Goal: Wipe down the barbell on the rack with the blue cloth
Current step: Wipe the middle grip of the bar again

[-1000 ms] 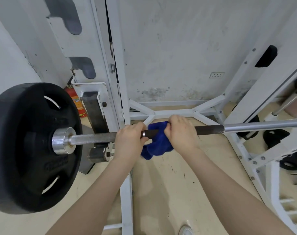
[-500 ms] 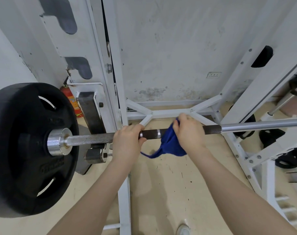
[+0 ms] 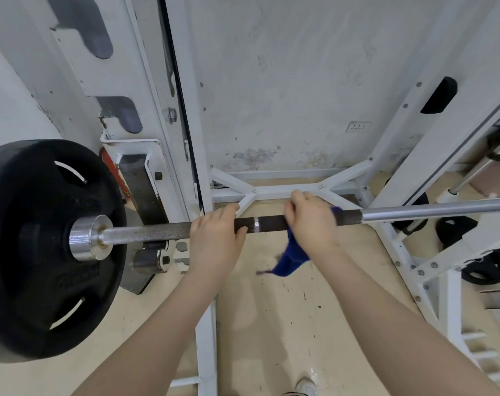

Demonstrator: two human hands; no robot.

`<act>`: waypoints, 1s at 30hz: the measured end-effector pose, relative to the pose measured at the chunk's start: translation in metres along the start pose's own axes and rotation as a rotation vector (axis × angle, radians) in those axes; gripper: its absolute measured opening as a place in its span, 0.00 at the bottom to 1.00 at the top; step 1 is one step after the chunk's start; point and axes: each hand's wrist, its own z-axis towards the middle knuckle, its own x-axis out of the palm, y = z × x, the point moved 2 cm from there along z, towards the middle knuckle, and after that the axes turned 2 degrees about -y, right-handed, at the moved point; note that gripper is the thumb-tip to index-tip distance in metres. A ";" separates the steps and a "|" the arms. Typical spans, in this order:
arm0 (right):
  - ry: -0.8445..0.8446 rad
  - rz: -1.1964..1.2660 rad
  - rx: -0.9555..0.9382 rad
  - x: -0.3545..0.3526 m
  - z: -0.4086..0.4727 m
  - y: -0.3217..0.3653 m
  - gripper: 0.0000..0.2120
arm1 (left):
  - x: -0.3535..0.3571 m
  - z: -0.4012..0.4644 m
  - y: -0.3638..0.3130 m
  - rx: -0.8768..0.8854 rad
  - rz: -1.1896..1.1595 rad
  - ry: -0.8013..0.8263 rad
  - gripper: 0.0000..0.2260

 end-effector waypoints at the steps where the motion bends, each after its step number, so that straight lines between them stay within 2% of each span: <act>1: -0.039 0.041 -0.046 0.003 -0.003 0.012 0.10 | 0.002 0.001 -0.003 0.005 -0.001 0.000 0.13; 2: -0.066 0.062 -0.090 0.005 -0.005 0.019 0.10 | 0.005 0.001 -0.007 0.018 0.003 0.010 0.13; 4: -0.006 0.099 -0.130 0.003 -0.003 0.014 0.09 | 0.011 0.001 -0.012 0.042 0.028 0.045 0.13; 6: 0.089 0.071 -0.038 -0.005 0.006 -0.018 0.08 | 0.015 0.002 -0.016 0.053 0.066 0.081 0.13; 10: 0.068 -0.005 0.217 -0.023 0.016 -0.076 0.06 | 0.017 0.011 -0.017 0.064 0.087 0.083 0.12; 12: 0.102 0.017 0.181 -0.018 0.015 -0.056 0.06 | 0.017 0.012 -0.016 0.059 0.094 0.096 0.12; 16: 0.135 0.092 -0.057 -0.006 0.004 -0.010 0.07 | 0.017 0.010 -0.015 0.058 0.094 0.084 0.12; 18: 0.161 0.054 -0.035 -0.011 0.009 -0.027 0.08 | 0.016 0.010 -0.014 0.046 0.080 0.090 0.11; 21: 0.136 0.033 0.171 -0.022 0.021 -0.066 0.09 | 0.013 0.011 -0.016 0.018 0.063 0.108 0.11; 23: 0.116 0.045 0.216 -0.021 0.021 -0.059 0.10 | 0.013 0.011 -0.017 -0.002 0.064 0.124 0.11; 27: 0.150 0.098 0.015 0.002 0.006 0.018 0.11 | 0.011 0.013 -0.016 -0.025 0.078 0.172 0.12; 30: 0.167 0.064 -0.029 0.003 0.009 0.021 0.11 | 0.008 0.016 -0.016 -0.005 0.090 0.220 0.11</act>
